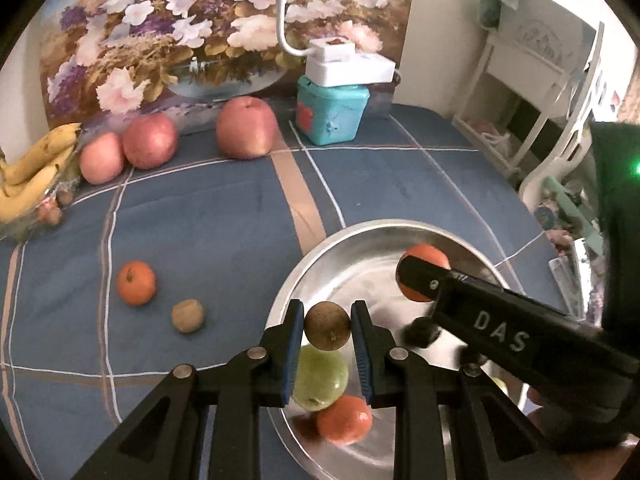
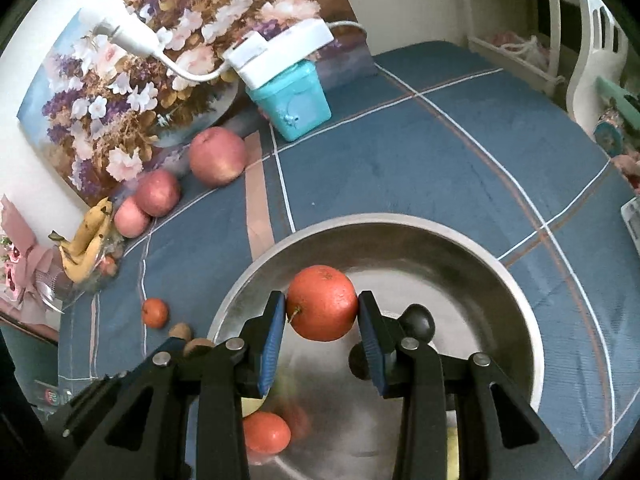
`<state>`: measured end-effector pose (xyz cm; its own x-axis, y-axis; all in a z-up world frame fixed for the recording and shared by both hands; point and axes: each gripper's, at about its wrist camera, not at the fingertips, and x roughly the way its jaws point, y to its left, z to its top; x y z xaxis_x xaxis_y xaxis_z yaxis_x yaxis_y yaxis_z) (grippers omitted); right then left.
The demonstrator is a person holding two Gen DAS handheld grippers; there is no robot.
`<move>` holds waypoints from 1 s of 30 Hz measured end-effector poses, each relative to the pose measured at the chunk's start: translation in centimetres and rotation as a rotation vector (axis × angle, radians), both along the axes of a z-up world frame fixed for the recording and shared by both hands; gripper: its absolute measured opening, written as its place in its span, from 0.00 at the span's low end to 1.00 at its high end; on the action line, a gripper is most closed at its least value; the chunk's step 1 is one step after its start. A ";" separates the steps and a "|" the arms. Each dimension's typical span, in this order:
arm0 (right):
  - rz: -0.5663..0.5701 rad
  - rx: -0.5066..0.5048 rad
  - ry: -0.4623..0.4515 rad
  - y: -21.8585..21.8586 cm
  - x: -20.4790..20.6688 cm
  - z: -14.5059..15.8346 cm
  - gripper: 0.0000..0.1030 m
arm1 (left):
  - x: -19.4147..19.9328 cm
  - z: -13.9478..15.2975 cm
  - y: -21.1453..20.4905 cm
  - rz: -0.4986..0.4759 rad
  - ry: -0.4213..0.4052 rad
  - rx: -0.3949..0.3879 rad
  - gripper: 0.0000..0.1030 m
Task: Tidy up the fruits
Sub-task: 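Carry the kiwi and orange over the steel plate and release both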
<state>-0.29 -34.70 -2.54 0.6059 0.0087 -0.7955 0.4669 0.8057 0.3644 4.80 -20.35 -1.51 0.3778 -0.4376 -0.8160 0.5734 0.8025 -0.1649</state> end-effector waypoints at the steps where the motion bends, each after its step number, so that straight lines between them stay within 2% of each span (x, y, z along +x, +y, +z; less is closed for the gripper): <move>1: 0.001 0.000 -0.001 -0.1 0.1 -0.1 0.38 | 0.2 -0.3 0.0 0.002 0.005 0.000 0.25; 13: 0.013 0.004 0.038 -0.4 0.9 -1.5 0.38 | 0.9 -1.0 0.1 0.023 0.036 -0.022 0.28; 15: 0.014 0.003 0.033 -0.3 0.9 -1.4 0.41 | 0.8 -0.9 0.2 0.024 0.036 -0.025 0.32; 16: 0.017 0.000 0.028 -0.3 0.8 -1.3 0.47 | 0.8 -0.7 0.2 0.022 0.033 -0.027 0.32; 18: 0.020 -0.008 0.016 -0.1 0.8 -0.8 0.52 | 0.8 -0.4 0.3 0.023 0.030 -0.030 0.32; 22: 0.015 -0.028 0.010 0.1 0.5 0.2 0.52 | 0.9 0.3 0.7 0.038 0.034 -0.044 0.35; 25: 0.017 -0.047 0.029 0.4 0.3 0.8 0.53 | 1.1 0.6 1.3 0.067 0.044 -0.017 0.43; 30: 0.013 -0.048 0.091 1.0 -0.2 1.0 0.54 | 2.2 0.1 3.4 0.180 0.130 0.017 0.44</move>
<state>-0.51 -33.69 -1.53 0.5310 -0.0229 -0.8470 0.4854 0.8276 0.2819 7.00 -16.94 -1.44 0.3401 -0.3586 -0.8693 0.3952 0.8934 -0.2138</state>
